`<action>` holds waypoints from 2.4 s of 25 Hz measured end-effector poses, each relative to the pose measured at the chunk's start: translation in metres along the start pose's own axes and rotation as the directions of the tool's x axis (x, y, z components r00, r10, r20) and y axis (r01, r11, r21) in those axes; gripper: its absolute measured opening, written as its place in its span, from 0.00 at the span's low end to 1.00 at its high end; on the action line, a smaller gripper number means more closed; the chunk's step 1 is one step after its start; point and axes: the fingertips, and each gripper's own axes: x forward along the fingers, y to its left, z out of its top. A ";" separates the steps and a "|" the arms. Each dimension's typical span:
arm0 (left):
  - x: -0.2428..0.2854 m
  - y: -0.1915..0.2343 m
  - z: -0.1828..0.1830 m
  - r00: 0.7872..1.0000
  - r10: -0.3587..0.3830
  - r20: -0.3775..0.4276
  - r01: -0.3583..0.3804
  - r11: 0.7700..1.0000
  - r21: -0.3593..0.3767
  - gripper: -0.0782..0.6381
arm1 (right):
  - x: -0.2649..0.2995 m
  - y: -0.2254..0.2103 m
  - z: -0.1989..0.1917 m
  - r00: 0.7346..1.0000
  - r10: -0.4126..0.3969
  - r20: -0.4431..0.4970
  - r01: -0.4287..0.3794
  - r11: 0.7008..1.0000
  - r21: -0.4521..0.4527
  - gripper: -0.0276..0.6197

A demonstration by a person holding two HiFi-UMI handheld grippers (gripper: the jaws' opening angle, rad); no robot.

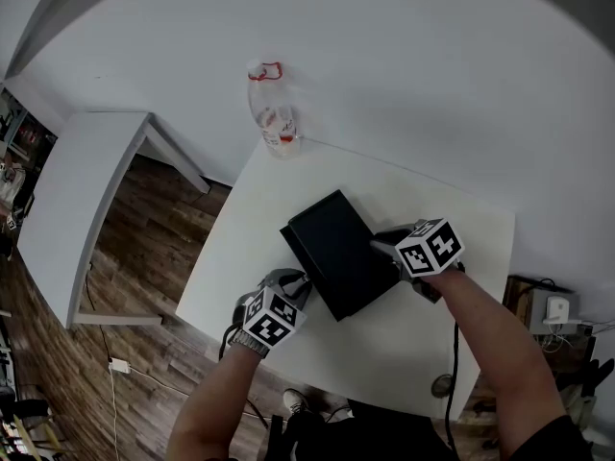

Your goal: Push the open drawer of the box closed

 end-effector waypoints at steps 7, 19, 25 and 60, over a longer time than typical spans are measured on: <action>0.011 -0.001 0.013 1.000 -0.012 0.013 0.012 1.000 -0.006 0.21 | 0.001 0.000 0.000 1.000 0.007 0.005 -0.007 1.000 0.007 0.15; 0.017 -0.002 0.018 1.000 -0.016 0.002 0.016 1.000 -0.019 0.21 | 0.001 0.000 -0.001 1.000 0.020 0.013 -0.020 1.000 0.005 0.16; 0.013 0.003 0.015 0.997 -0.002 0.081 0.012 0.992 -0.127 0.25 | 0.002 0.000 0.000 1.000 0.016 0.021 -0.016 1.000 0.016 0.16; -0.295 -0.158 -0.126 0.693 -0.060 0.718 0.688 0.351 -0.635 0.11 | -0.095 0.356 -0.119 0.722 0.126 0.680 -0.493 0.784 0.379 0.05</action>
